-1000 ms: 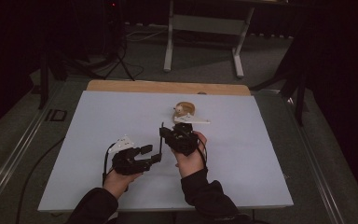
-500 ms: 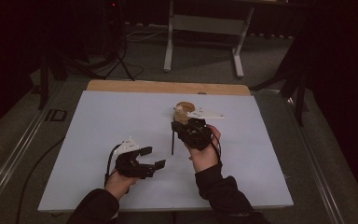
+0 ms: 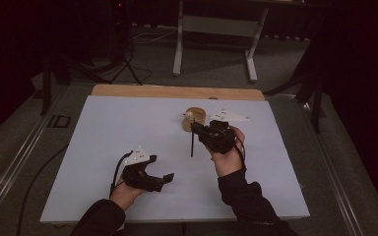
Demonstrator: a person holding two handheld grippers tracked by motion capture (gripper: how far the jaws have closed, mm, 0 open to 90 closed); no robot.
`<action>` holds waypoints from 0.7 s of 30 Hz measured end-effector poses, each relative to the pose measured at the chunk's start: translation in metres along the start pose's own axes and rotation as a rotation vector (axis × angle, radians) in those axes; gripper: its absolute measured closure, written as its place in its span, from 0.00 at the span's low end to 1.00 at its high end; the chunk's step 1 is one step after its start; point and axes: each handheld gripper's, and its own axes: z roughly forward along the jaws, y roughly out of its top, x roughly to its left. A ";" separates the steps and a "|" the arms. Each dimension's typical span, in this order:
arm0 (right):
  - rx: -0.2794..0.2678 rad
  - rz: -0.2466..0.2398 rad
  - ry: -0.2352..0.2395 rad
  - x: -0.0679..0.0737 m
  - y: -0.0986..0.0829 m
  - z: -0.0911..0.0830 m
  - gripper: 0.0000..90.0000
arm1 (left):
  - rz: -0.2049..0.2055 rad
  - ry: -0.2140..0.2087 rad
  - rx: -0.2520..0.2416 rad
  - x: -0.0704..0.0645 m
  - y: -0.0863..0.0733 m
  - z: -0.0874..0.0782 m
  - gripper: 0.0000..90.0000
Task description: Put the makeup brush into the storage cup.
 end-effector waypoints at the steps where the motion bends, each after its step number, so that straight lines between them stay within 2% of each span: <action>1: -0.005 -0.004 0.001 -0.002 0.001 -0.001 0.95 | 0.000 0.002 0.004 0.000 0.000 0.000 0.04; 4: -0.006 -0.015 0.007 -0.006 0.003 -0.004 0.95 | 0.012 0.009 0.003 0.000 0.000 -0.001 0.03; 12: -0.019 -0.010 -0.001 -0.017 0.007 -0.010 0.95 | -0.011 -0.002 0.005 0.003 -0.001 -0.003 0.01; 19: -0.039 -0.018 -0.008 -0.025 0.016 -0.015 0.95 | -0.016 -0.010 0.027 0.003 0.001 -0.002 0.02; 21: -0.054 -0.035 -0.023 -0.026 0.021 -0.017 0.95 | -0.014 -0.006 0.028 0.003 0.000 -0.002 0.02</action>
